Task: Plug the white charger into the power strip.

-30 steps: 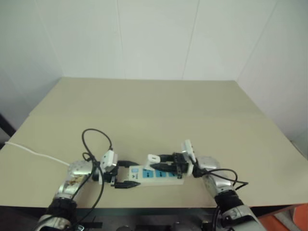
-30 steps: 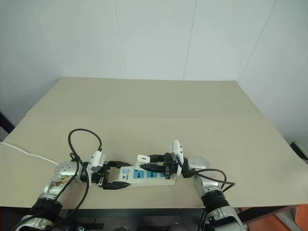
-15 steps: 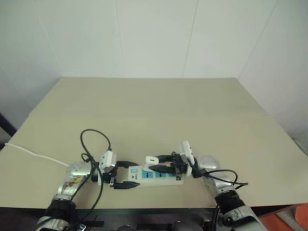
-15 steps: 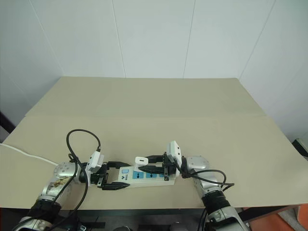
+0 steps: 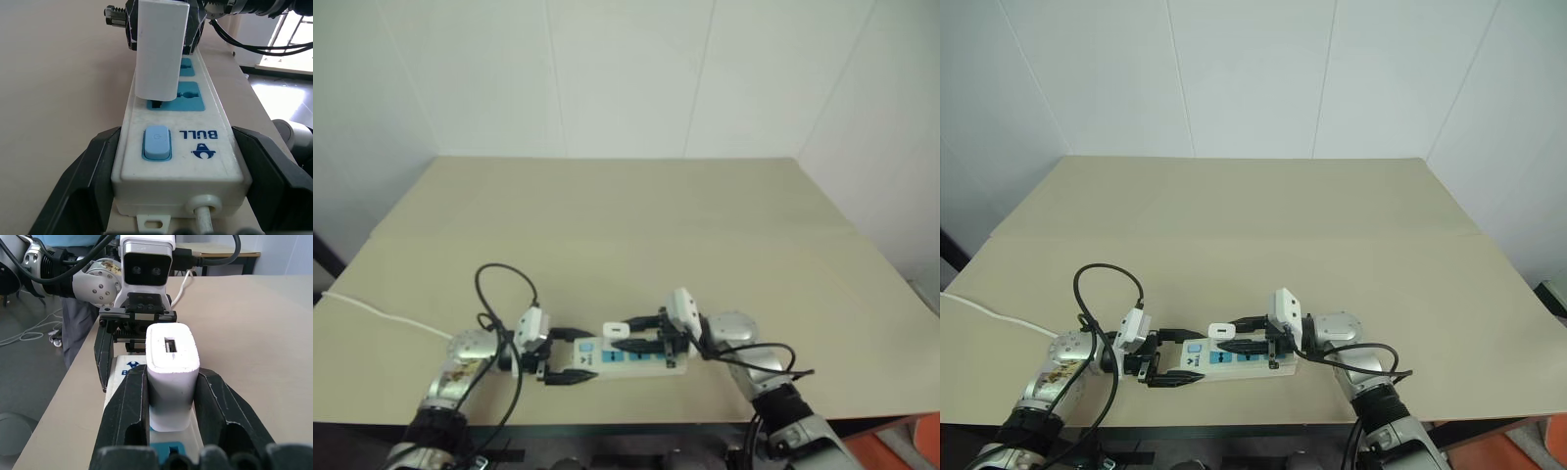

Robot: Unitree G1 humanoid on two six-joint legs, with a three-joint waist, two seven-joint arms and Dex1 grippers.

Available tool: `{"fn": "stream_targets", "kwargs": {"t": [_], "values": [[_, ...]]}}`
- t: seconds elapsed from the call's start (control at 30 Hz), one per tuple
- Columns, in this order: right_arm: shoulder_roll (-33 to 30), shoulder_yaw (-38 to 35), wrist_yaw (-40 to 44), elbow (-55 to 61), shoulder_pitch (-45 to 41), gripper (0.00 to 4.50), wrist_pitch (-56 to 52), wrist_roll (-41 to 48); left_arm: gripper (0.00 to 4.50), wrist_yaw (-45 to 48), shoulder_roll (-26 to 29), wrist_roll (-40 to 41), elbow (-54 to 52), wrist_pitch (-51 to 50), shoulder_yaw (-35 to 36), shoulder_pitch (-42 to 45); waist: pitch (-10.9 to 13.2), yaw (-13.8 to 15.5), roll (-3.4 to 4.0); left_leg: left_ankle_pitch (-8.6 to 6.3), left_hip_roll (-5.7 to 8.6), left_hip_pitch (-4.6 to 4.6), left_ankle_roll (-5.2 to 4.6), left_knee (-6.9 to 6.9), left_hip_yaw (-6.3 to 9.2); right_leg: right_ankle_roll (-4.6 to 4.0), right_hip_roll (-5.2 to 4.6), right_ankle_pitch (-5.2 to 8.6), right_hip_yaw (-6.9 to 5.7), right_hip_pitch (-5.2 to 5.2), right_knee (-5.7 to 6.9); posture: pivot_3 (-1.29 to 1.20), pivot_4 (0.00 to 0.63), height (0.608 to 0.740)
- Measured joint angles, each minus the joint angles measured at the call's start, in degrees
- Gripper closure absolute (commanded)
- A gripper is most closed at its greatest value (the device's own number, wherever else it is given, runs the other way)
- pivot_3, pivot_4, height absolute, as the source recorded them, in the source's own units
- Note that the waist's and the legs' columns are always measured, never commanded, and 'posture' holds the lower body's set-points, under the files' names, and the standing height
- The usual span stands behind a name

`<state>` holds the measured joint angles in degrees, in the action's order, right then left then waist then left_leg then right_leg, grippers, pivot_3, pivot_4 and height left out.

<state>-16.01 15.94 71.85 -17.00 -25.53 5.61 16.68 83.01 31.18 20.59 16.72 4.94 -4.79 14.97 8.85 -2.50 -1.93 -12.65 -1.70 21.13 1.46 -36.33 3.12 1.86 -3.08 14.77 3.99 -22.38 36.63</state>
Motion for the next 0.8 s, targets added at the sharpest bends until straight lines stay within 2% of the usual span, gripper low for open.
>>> {"fn": "stream_targets", "kwargs": {"t": [0.8], "values": [[-1.68,3.07,-2.47,5.13,-2.72,3.41,-5.96,-4.13,1.24,-0.42,-0.02,0.00,-0.54,-0.03,0.92,-0.93,0.16,-0.15,0.20,0.00,-0.13,0.03,0.00,0.10,0.00,-0.01,0.16,0.00,0.01,-0.20,0.06,0.00,0.150,0.740]]}}
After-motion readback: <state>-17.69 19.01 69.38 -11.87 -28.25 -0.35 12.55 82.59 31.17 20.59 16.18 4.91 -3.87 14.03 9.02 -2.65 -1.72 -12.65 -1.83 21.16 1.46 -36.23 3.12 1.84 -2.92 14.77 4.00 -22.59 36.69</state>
